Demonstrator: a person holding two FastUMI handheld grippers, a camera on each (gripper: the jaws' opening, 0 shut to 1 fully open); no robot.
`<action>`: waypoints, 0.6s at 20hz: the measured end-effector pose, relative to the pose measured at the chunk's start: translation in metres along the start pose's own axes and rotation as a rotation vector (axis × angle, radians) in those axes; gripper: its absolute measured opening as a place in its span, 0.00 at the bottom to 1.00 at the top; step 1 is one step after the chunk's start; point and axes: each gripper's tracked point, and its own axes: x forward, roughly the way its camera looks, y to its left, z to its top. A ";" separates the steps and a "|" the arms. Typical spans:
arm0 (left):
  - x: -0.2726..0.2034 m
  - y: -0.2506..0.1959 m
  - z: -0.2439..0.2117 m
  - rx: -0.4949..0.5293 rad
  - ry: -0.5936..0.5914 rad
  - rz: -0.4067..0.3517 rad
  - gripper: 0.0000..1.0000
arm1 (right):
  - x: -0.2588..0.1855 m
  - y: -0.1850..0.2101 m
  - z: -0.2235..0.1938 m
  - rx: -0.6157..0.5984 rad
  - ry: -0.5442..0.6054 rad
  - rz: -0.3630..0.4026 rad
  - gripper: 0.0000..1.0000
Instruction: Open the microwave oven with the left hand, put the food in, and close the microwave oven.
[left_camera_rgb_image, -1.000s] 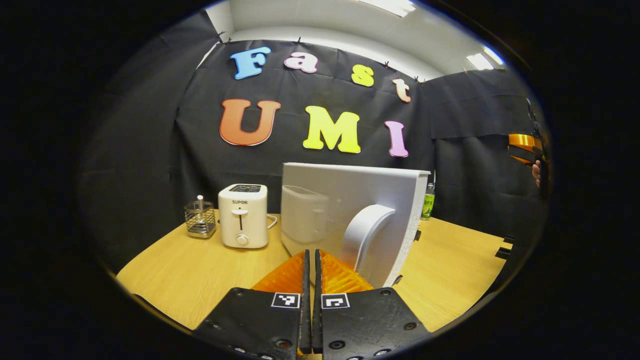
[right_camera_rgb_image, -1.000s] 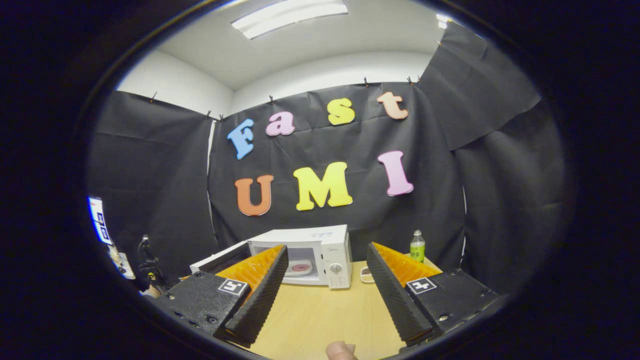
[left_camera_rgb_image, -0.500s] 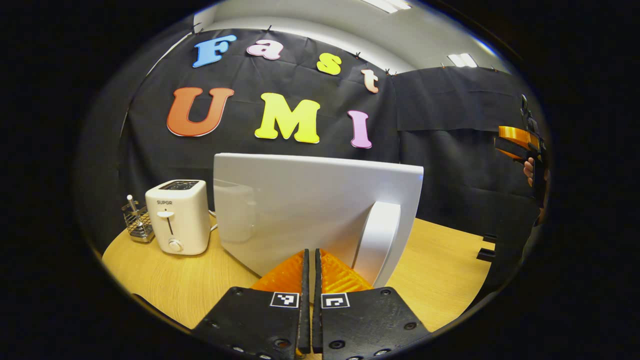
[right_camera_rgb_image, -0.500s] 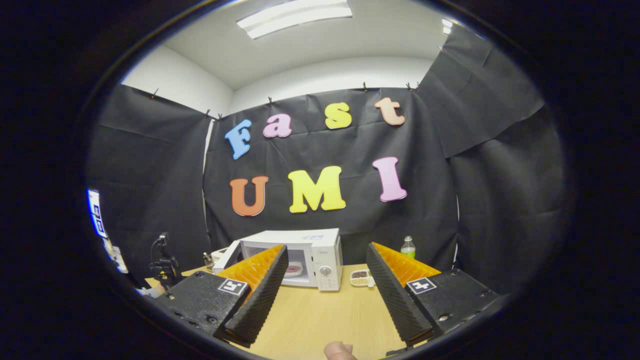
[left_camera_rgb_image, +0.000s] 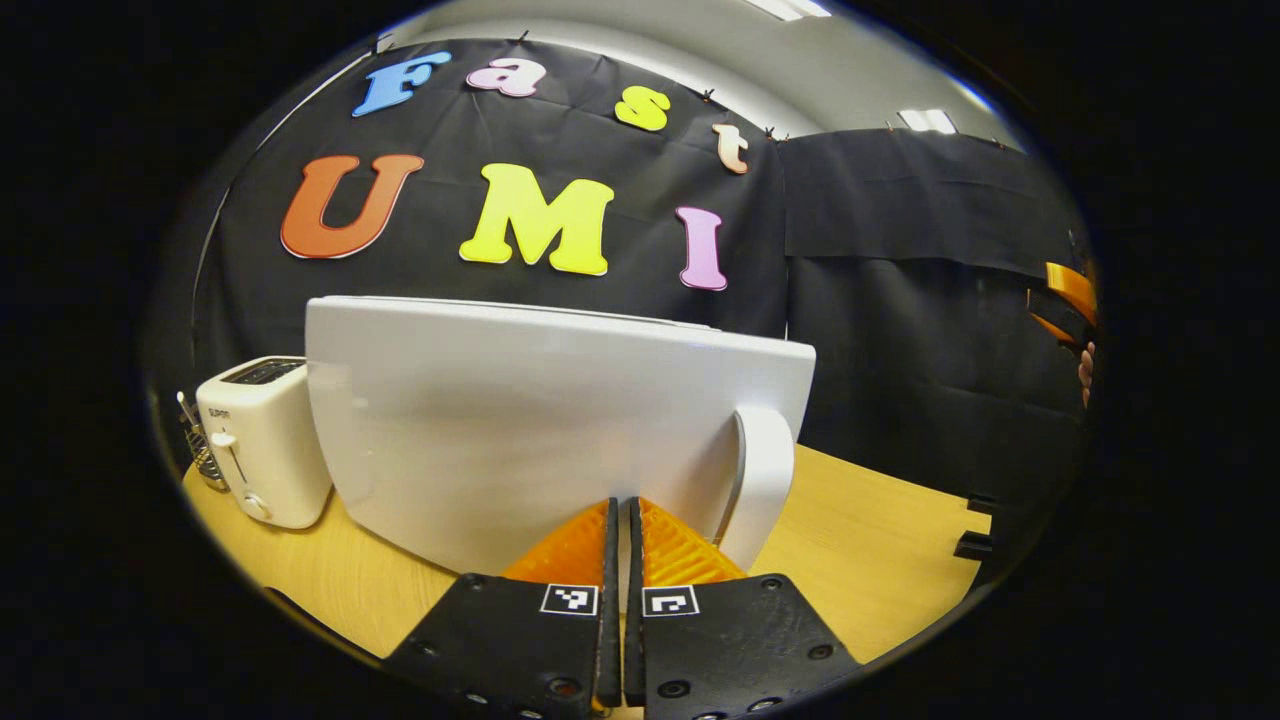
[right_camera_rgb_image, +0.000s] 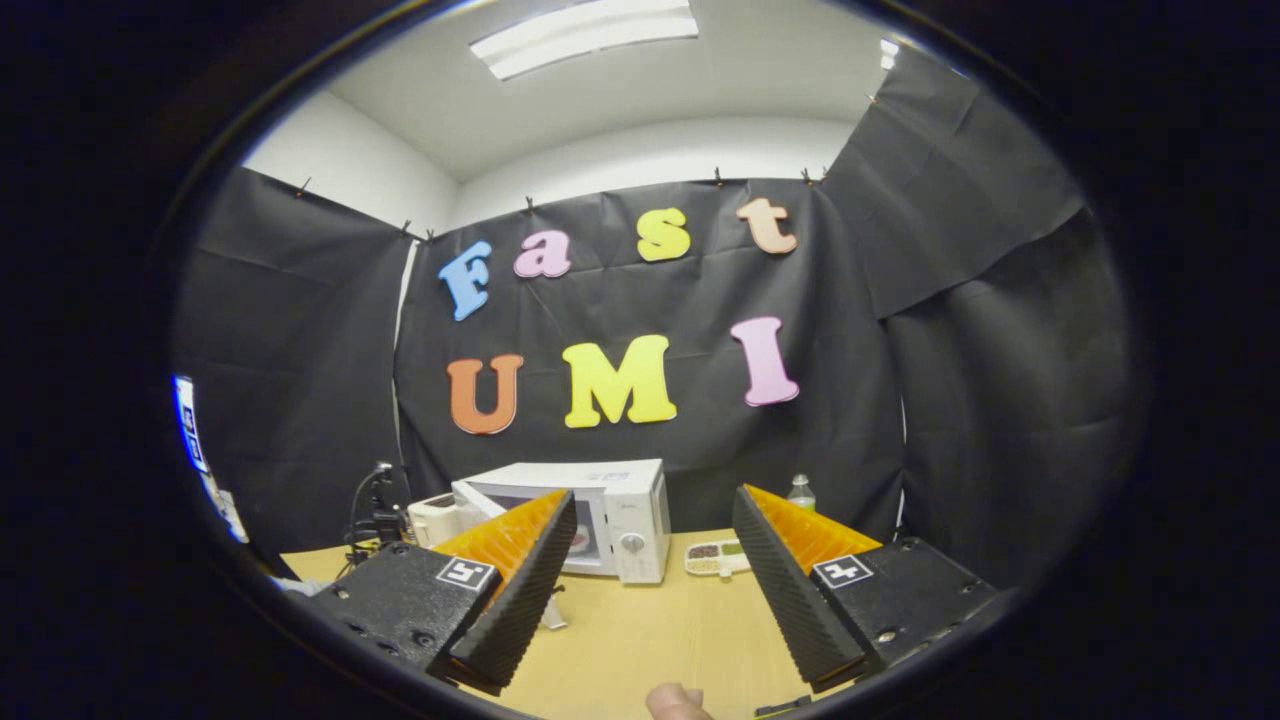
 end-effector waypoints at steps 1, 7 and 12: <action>0.012 0.000 0.000 0.010 0.010 0.014 0.02 | 0.000 -0.004 -0.004 0.004 0.005 -0.003 0.91; 0.086 0.007 0.005 0.030 0.040 0.135 0.02 | 0.004 -0.026 -0.013 0.013 0.015 -0.020 0.91; 0.132 0.028 0.008 0.047 0.047 0.233 0.00 | 0.012 -0.040 -0.024 0.038 0.035 -0.025 0.91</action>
